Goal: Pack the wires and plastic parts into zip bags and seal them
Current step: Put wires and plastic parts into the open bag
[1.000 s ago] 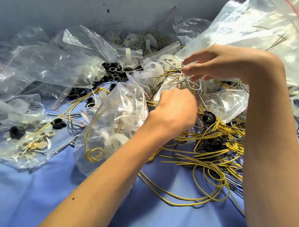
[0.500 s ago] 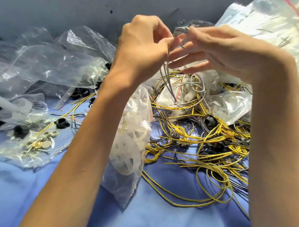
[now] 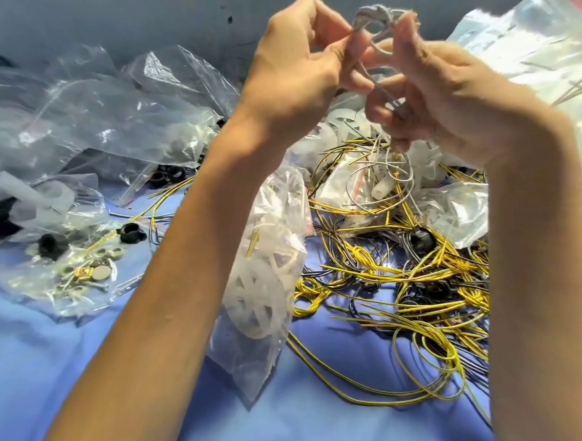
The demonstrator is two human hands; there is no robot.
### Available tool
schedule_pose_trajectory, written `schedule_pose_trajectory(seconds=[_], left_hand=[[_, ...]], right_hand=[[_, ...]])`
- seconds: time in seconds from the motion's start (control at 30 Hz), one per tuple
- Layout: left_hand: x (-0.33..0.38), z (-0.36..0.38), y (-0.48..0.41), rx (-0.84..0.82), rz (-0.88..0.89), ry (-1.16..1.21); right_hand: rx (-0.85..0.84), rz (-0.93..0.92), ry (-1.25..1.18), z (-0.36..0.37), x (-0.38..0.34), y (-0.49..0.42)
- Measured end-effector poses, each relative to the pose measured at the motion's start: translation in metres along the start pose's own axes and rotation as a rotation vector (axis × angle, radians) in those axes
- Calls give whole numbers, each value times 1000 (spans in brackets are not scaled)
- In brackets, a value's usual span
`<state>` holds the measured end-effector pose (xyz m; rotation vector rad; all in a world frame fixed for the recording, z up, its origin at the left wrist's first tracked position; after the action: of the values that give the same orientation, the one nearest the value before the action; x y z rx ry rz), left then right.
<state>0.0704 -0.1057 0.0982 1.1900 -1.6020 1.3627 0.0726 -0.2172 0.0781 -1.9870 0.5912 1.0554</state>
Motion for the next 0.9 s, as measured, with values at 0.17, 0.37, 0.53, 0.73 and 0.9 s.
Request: schedule_pose_trajectory(seconds=[0.17, 0.37, 0.53, 0.73, 0.9], left_hand=[[-8, -13, -8, 40, 14, -212], [-27, -21, -12, -91, -41, -462], [-71, -5, 5, -531, -243, -1011], [-80, -2, 11, -665, -257, -1068], [-76, -5, 11, -668, -182, -1043]], right_hand=[[130, 96, 227, -18, 17, -7], [137, 72, 348, -20, 18, -11], [107, 36, 578, -26, 21, -12], [10, 44, 672, -20, 29, -12], [-38, 41, 610, -12, 32, -14]])
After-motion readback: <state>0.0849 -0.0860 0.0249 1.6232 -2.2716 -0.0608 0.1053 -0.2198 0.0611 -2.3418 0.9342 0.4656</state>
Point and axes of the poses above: each hand's wrist, its own y-axis away from the middle knuckle, its own z-axis out of the palm, x = y × z, the point moved 8 cm from there along -y, towards the middle knuckle, and after that the axes turned 12 degrees about -z, right-handed, at the moved point
